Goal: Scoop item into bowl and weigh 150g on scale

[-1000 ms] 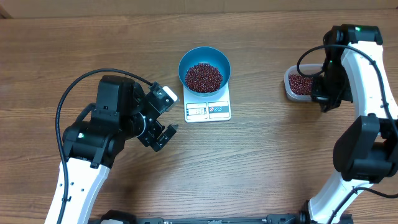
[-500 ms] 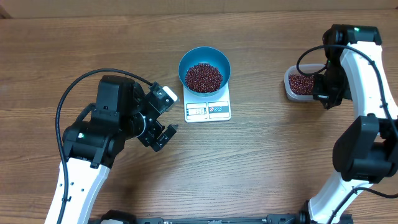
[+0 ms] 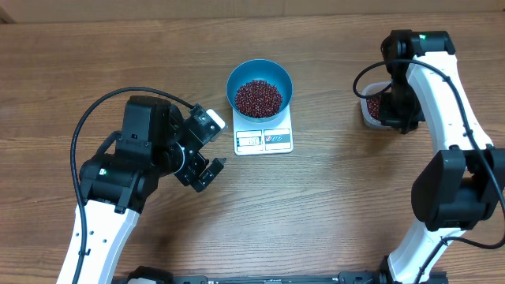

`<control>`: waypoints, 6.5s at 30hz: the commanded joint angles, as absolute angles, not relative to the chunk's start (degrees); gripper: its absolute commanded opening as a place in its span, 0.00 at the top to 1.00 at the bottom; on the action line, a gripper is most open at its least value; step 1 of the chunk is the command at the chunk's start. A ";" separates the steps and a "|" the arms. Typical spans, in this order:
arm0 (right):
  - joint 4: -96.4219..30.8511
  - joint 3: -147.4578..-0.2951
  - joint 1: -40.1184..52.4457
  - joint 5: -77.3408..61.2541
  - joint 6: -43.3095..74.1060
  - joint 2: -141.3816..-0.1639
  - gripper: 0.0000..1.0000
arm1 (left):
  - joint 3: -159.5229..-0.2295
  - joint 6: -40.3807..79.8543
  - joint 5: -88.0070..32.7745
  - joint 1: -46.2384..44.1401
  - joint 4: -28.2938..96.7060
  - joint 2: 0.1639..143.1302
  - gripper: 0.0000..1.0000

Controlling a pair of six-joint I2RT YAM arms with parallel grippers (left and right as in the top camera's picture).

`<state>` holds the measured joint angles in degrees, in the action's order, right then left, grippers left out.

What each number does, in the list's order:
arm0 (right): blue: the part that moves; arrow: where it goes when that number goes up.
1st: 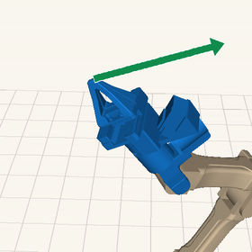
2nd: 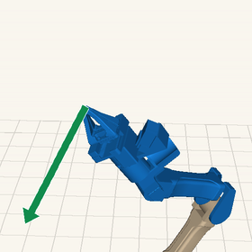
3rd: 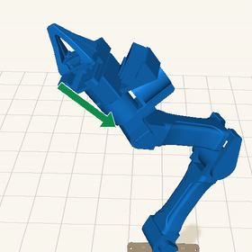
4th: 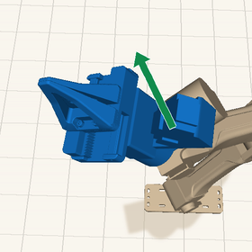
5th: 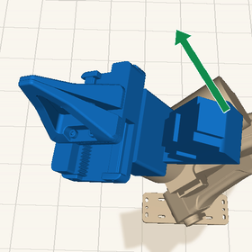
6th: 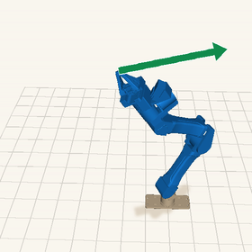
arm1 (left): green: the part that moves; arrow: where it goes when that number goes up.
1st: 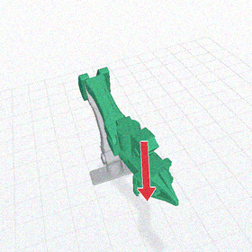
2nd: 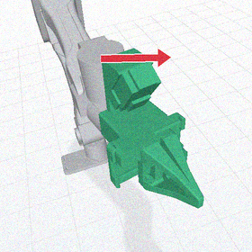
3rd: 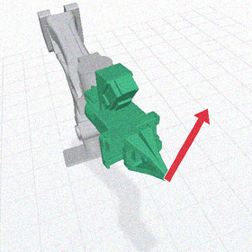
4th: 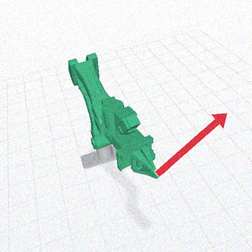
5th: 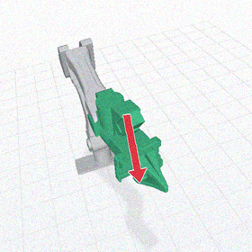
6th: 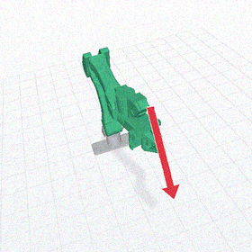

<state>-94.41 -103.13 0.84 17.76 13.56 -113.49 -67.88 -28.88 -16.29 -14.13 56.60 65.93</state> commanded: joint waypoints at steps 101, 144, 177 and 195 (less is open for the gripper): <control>-37.67 -32.23 0.99 -22.65 21.43 -73.30 0.53 | -69.17 -28.27 -16.29 -13.89 56.60 66.28 0.00; -76.53 -77.21 1.02 -17.69 16.45 -63.02 0.00 | -69.17 -28.27 -16.29 -13.89 56.60 66.28 0.00; -76.71 -78.63 1.52 -12.14 16.19 -53.12 0.00 | -69.17 -28.27 -16.29 -13.89 56.60 66.28 0.00; -54.57 -53.93 3.05 -8.64 16.23 -37.34 0.00 | -69.17 -28.27 -16.29 -13.89 56.60 66.28 0.00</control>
